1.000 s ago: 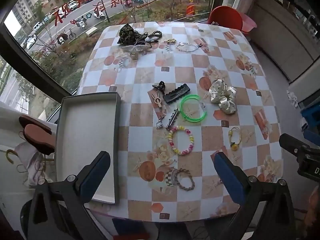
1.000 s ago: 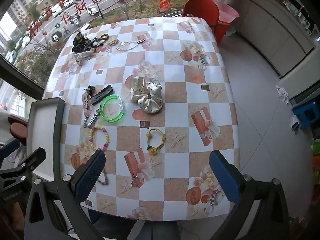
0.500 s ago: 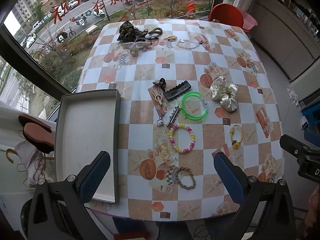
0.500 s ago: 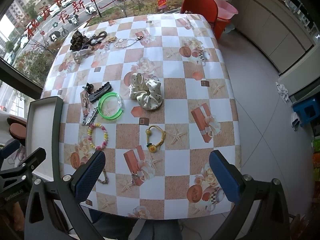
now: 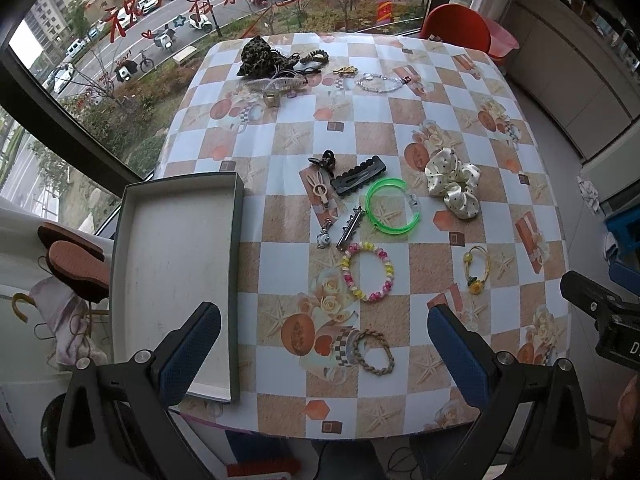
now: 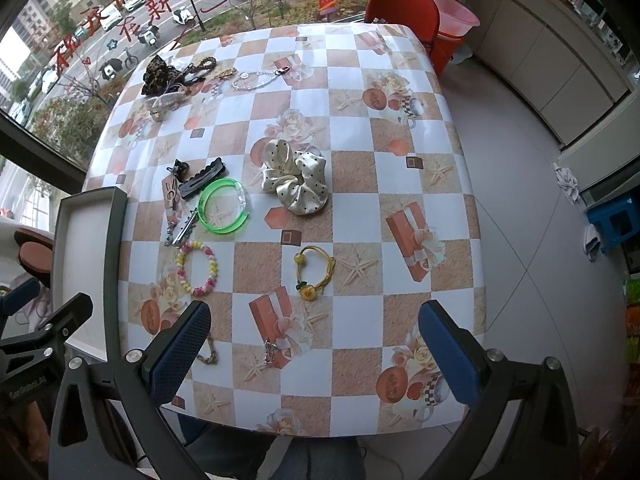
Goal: Organize jewelry
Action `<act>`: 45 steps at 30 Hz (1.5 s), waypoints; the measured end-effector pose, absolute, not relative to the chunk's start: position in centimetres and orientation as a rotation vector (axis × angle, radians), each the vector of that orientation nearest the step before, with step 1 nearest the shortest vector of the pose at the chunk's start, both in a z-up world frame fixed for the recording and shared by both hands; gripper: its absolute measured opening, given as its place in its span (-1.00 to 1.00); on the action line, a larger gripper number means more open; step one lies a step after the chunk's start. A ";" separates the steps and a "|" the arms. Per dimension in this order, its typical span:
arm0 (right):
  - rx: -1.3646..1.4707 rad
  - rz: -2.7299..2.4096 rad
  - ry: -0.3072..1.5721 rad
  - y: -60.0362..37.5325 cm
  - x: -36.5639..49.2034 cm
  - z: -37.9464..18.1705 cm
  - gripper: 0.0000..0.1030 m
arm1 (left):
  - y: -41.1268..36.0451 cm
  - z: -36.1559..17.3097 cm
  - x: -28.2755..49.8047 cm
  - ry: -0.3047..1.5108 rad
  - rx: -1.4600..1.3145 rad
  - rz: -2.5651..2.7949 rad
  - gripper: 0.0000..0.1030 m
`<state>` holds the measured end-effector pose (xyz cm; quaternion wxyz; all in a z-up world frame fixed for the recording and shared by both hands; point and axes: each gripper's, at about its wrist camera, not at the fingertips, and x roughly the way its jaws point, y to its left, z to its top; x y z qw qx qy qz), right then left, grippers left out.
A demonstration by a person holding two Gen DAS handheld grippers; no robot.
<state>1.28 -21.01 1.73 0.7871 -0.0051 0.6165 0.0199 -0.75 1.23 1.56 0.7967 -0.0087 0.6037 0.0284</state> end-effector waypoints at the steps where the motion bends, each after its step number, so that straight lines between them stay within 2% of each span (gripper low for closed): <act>1: -0.011 0.043 1.329 -21.0 1.3 1.7 1.00 | 1.2 1.6 -0.7 1.296 -0.019 0.061 1.00; 45: -0.004 0.045 1.370 -21.1 1.6 0.1 1.00 | 1.1 0.3 -0.3 1.338 -0.010 0.078 1.00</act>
